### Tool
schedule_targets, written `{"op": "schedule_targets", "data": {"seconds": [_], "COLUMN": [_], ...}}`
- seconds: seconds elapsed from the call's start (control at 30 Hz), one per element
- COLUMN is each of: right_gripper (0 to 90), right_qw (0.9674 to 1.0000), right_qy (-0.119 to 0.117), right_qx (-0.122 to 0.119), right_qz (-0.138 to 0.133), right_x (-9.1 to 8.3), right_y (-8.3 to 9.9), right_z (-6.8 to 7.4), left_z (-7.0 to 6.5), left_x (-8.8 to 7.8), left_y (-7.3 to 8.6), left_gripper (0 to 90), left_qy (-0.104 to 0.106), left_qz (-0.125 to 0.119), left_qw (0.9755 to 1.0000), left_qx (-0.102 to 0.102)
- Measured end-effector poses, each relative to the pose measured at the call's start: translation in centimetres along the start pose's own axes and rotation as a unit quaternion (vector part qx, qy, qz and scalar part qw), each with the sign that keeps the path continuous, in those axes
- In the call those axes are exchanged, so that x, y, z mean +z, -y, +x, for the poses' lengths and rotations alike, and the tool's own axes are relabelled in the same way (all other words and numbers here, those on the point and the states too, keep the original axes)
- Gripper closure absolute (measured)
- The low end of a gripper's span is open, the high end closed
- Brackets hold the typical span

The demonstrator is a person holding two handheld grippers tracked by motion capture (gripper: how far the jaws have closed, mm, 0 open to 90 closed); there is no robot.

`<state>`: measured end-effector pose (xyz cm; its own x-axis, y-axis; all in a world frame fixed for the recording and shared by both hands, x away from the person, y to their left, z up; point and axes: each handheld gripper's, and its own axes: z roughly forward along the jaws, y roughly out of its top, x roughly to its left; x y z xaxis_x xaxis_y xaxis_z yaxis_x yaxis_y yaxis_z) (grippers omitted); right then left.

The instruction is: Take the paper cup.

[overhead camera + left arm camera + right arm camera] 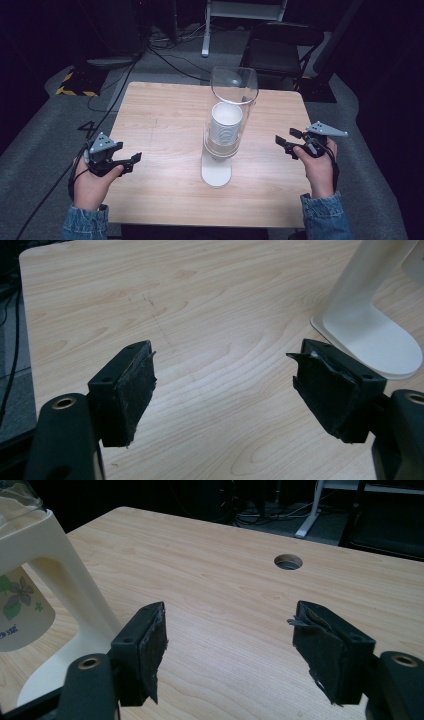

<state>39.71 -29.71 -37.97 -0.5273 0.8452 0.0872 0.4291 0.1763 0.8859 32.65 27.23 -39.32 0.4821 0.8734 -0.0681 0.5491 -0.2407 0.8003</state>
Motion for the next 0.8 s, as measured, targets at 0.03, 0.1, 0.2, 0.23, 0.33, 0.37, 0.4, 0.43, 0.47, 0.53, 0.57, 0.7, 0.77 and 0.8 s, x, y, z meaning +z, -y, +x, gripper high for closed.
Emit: {"op": "schedule_targets", "data": {"seconds": [0.03, 0.1, 0.2, 0.23, 0.33, 0.37, 0.4, 0.43, 0.47, 0.53, 0.57, 0.7, 0.77, 0.8], "right_gripper": [30.6, 30.6, 30.6, 30.6, 30.6, 30.5, 30.5, 30.4, 30.4, 30.2, 30.1, 29.5, 29.1, 28.9], "right_qw": [1.0, 1.0, 1.0, 1.0, 1.0, 1.0, 0.9999, 0.9999, 0.9999, 0.9998, 0.9997, 0.9992, 0.9988, 0.9986], "right_qy": [0.0, 0.001, 0.001, 0.001, -0.001, -0.004, -0.006, -0.007, -0.008, -0.012, -0.013, -0.027, -0.033, -0.036], "right_qx": [-0.001, -0.001, -0.001, -0.002, -0.004, -0.009, -0.012, -0.012, -0.015, -0.019, -0.022, -0.027, -0.035, -0.038], "right_qz": [0.0, 0.0, -0.001, -0.001, 0.0, 0.001, 0.002, 0.002, 0.002, 0.004, 0.006, 0.004, 0.004, 0.005], "right_x": [0.0, 0.0, 0.0, 0.0, 0.1, 0.2, 0.2, 0.3, 0.4, 0.5, 0.6, 1.1, 1.3, 1.4], "right_y": [0.0, 0.0, 0.0, 0.0, -0.1, -0.1, -0.1, -0.2, -0.2, -0.2, -0.2, -0.2, -0.3, -0.3], "right_z": [0.0, 0.0, 0.1, 0.1, 0.3, 0.6, 0.8, 0.9, 1.1, 1.4, 1.6, 2.5, 3.0, 3.2], "left_z": [0.0, -0.1, -0.1, -0.1, -0.1, -0.2, -0.2, -0.2, -0.2, -0.2, -0.2, -0.3, -0.3, -0.3], "left_x": [0.0, 0.1, 0.1, 0.1, 0.1, 0.2, 0.2, 0.2, 0.2, 0.2, 0.3, 0.4, 0.4, 0.5], "left_y": [0.0, 0.0, -0.1, -0.1, -0.1, -0.1, -0.1, -0.1, -0.1, -0.1, 0.0, 0.0, 0.0, 0.0], "left_gripper": [24.2, 24.1, 23.9, 23.9, 23.9, 23.9, 23.9, 23.9, 23.9, 23.9, 23.9, 23.6, 23.6, 23.6], "left_qy": [0.0, 0.001, 0.002, 0.002, 0.002, 0.004, 0.004, 0.004, 0.006, 0.006, 0.006, 0.008, 0.009, 0.009], "left_qz": [-0.001, 0.0, 0.0, 0.0, -0.001, 0.0, 0.001, 0.001, 0.002, 0.003, 0.003, 0.005, 0.006, 0.005], "left_qw": [1.0, 1.0, 1.0, 1.0, 1.0, 1.0, 1.0, 1.0, 1.0, 1.0, 1.0, 0.9999, 0.9999, 0.9999], "left_qx": [0.002, 0.002, 0.003, 0.003, 0.004, 0.004, 0.005, 0.005, 0.005, 0.006, 0.007, 0.008, 0.009, 0.009]}}
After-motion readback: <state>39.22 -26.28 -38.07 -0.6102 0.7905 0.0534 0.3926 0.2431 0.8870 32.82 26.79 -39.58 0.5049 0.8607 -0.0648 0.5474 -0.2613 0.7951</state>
